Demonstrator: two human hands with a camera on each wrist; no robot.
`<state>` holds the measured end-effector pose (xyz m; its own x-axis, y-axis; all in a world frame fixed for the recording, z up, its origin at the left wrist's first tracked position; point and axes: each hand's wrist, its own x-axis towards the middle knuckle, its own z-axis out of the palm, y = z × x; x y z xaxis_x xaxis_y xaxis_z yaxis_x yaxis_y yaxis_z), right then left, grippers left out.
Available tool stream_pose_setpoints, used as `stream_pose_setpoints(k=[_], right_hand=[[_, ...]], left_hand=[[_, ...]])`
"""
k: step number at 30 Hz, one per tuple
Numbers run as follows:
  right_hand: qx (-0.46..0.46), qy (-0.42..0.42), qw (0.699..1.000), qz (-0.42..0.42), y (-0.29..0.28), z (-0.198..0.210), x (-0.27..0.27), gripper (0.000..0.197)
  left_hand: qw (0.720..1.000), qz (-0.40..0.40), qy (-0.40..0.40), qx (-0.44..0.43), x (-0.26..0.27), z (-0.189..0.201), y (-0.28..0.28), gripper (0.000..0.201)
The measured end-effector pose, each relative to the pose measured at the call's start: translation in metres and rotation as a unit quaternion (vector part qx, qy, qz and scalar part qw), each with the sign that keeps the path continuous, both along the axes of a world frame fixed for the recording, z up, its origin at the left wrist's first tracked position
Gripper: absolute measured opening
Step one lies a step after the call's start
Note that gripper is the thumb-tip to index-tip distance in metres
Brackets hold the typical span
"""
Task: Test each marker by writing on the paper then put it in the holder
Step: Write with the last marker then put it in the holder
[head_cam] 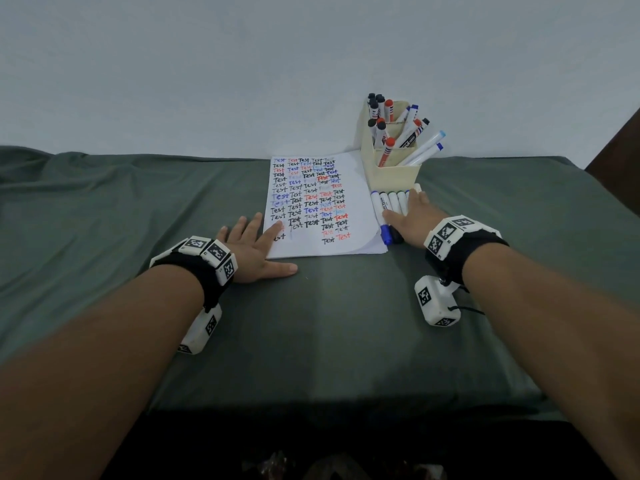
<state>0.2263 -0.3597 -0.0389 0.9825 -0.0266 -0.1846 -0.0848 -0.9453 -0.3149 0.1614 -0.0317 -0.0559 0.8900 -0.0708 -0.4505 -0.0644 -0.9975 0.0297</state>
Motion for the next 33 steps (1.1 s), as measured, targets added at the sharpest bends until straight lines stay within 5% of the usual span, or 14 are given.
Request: stream_pose_setpoints(k=[4, 9, 33], right_hand=[[-0.007, 0.003, 1.000, 0.015, -0.015, 0.003, -0.011, 0.084], [-0.073, 0.003, 0.995, 0.063, -0.026, 0.005, -0.018, 0.061], [-0.114, 0.016, 0.988, 0.099, -0.005, -0.002, 0.000, 0.067]], left_hand=[[1.000, 0.000, -0.002, 0.001, 0.000, 0.001, -0.001, 0.115], [1.000, 0.002, -0.007, -0.001, -0.002, 0.002, -0.002, 0.117], [1.000, 0.001, -0.014, -0.001, 0.000, -0.002, 0.000, 0.111]])
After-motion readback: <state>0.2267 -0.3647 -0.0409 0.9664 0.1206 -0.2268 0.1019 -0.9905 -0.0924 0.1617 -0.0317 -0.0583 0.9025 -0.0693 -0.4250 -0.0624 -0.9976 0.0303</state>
